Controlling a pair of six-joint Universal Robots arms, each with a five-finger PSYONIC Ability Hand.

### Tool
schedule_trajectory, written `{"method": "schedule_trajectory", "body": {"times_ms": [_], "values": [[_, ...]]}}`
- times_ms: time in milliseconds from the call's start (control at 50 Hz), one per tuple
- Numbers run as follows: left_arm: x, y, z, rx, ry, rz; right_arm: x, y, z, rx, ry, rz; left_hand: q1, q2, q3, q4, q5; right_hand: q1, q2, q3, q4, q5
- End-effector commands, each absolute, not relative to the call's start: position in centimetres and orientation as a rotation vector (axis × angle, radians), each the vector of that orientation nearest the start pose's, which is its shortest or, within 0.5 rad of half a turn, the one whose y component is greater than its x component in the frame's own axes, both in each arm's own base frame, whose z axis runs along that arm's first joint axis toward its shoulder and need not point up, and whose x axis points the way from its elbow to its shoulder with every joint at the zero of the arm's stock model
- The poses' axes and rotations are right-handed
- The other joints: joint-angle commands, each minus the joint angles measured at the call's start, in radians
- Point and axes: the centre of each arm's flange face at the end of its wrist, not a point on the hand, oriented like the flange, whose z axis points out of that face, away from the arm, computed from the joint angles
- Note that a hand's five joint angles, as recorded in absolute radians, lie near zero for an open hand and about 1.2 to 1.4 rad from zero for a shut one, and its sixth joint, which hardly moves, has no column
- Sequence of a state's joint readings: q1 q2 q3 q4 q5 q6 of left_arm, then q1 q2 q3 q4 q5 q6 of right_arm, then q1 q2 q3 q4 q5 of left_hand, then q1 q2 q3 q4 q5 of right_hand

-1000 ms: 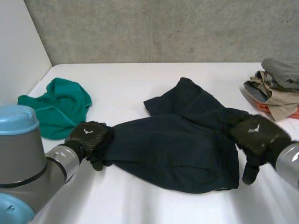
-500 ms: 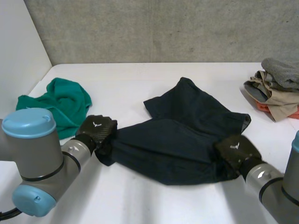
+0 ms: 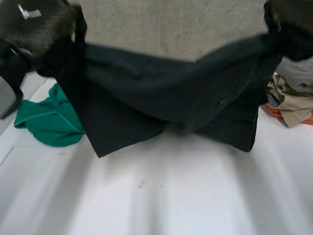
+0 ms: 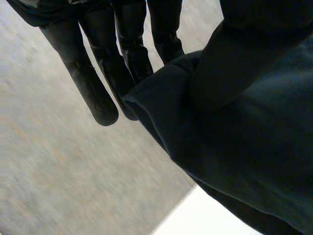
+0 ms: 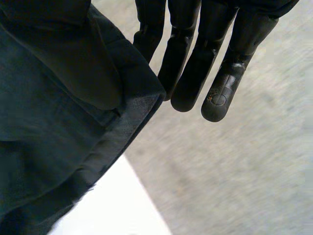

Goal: Fold the laundry.

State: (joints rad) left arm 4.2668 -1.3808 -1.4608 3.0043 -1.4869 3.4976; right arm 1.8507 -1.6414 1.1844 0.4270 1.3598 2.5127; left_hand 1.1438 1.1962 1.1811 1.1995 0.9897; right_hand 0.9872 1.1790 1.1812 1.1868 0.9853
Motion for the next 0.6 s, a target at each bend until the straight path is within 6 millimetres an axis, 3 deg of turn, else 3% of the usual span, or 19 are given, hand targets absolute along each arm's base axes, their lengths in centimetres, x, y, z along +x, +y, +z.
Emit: {"method": "schedule_trajectory", "body": {"times_ms": [20, 120, 200, 260, 280, 320, 360, 420, 460, 500, 520, 600], "values": [[-24.0, -17.9, 39.7, 0.885, 1.868, -2.536, 22.6, -23.7, 39.6, -1.235, 1.956, -2.267, 0.252, 0.200, 0.215, 0.197, 0.232, 0.409, 0.217, 0.215, 0.209, 0.236], [-25.3, -20.6, 36.2, 0.946, 2.011, -2.401, 23.9, -26.9, 34.8, -1.287, 2.072, -2.078, 0.252, 0.200, 0.215, 0.197, 0.232, 0.409, 0.217, 0.215, 0.209, 0.236], [-27.2, -24.4, 32.0, 1.001, 2.133, -2.266, 24.7, -29.5, 31.6, -1.300, 2.120, -2.002, 0.252, 0.200, 0.215, 0.197, 0.232, 0.409, 0.217, 0.215, 0.209, 0.236], [-28.4, -26.7, 30.2, 1.014, 2.153, -2.239, 25.3, -31.8, 29.8, -1.277, 2.115, -2.042, 0.252, 0.200, 0.215, 0.197, 0.232, 0.409, 0.217, 0.215, 0.209, 0.236], [-29.0, -28.3, 29.5, 1.006, 2.142, -2.251, 25.5, -33.1, 29.1, -1.255, 2.110, -2.092, 0.252, 0.200, 0.215, 0.197, 0.232, 0.409, 0.217, 0.215, 0.209, 0.236], [-29.7, -29.9, 29.3, 0.987, 2.101, -2.295, 25.6, -34.5, 28.5, -1.217, 2.096, -2.176, 0.252, 0.200, 0.215, 0.197, 0.232, 0.409, 0.217, 0.215, 0.209, 0.236], [-30.5, -32.2, 30.0, 0.936, 1.992, -2.403, 26.1, -36.4, 28.6, -1.135, 2.020, -2.350, 0.252, 0.200, 0.215, 0.197, 0.232, 0.409, 0.217, 0.215, 0.209, 0.236], [-31.2, -34.3, 31.5, 0.859, 1.828, -2.543, 27.4, -37.7, 29.6, -1.052, 1.844, -2.551, 0.252, 0.200, 0.215, 0.197, 0.232, 0.409, 0.217, 0.215, 0.209, 0.236], [-31.5, -36.0, 34.1, 0.735, 1.616, -2.691, 28.4, -38.7, 31.4, -0.940, 1.627, -2.753, 0.252, 0.200, 0.215, 0.197, 0.232, 0.409, 0.217, 0.215, 0.209, 0.236], [-31.5, -36.9, 36.3, 0.634, 1.466, -2.781, 28.7, -39.4, 33.0, -0.862, 1.476, -2.876, 0.252, 0.200, 0.215, 0.197, 0.232, 0.409, 0.217, 0.215, 0.209, 0.236], [-31.3, -37.2, 38.4, 0.540, 1.326, -2.856, 29.0, -39.6, 34.6, -0.790, 1.325, -2.972, 0.252, 0.200, 0.215, 0.197, 0.232, 0.409, 0.217, 0.215, 0.209, 0.236], [-30.5, -37.2, 42.1, 0.375, 1.082, -2.967, 29.2, -39.8, 38.0, -0.635, 1.075, -3.083, 0.252, 0.200, 0.215, 0.197, 0.232, 0.409, 0.217, 0.215, 0.209, 0.236]]}}
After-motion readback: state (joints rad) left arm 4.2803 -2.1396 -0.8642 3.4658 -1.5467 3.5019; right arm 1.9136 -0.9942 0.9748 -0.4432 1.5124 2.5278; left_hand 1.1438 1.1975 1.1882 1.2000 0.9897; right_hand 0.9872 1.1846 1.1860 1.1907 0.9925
